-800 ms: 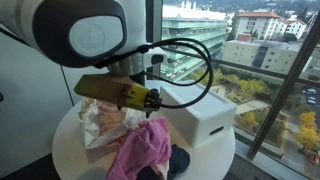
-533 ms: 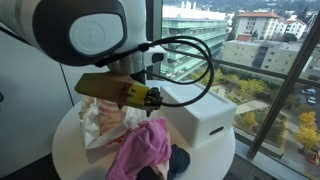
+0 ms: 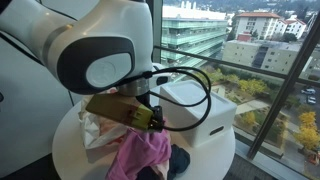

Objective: Put the shirts in the plastic

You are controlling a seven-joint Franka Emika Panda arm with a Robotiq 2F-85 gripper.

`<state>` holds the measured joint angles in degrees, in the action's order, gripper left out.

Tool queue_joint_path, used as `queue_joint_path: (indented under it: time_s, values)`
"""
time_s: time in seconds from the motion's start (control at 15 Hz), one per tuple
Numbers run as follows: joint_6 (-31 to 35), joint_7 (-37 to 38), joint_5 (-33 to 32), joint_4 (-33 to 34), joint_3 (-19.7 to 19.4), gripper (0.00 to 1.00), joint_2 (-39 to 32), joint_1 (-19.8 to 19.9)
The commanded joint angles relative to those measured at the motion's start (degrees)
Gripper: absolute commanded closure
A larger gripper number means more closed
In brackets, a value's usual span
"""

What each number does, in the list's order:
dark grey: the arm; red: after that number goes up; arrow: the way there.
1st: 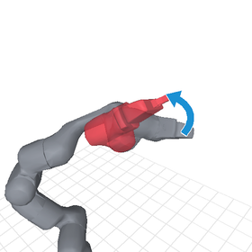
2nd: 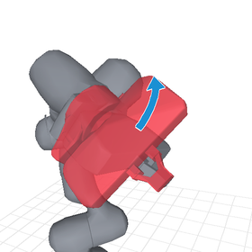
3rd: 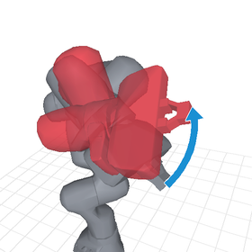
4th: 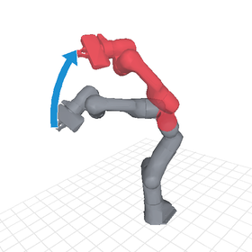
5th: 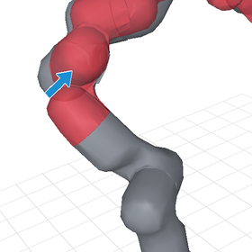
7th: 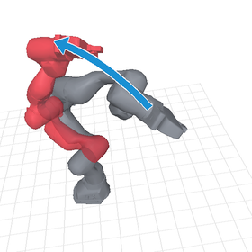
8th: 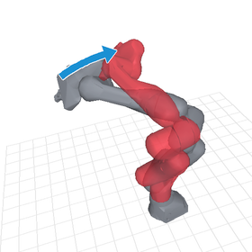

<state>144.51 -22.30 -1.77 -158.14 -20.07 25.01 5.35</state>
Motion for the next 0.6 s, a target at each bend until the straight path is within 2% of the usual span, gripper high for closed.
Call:
queue_joint_path:
  time_s: [0.0, 0.2, 0.33, 0.53]
  values:
    - [15.06, -1.39, 0.43, -0.15, 0.15, 0.00, -8.79, 0.40]
    - [23.07, -0.24, 1.25, -0.12, 0.32, 0.00, -16.97, 0.30]
    - [24.46, -0.01, 2.13, 0.72, -0.66, 0.00, -22.06, -0.95]
    - [23.26, -2.23, 6.65, 1.44, -0.04, 0.00, -26.57, -2.00]
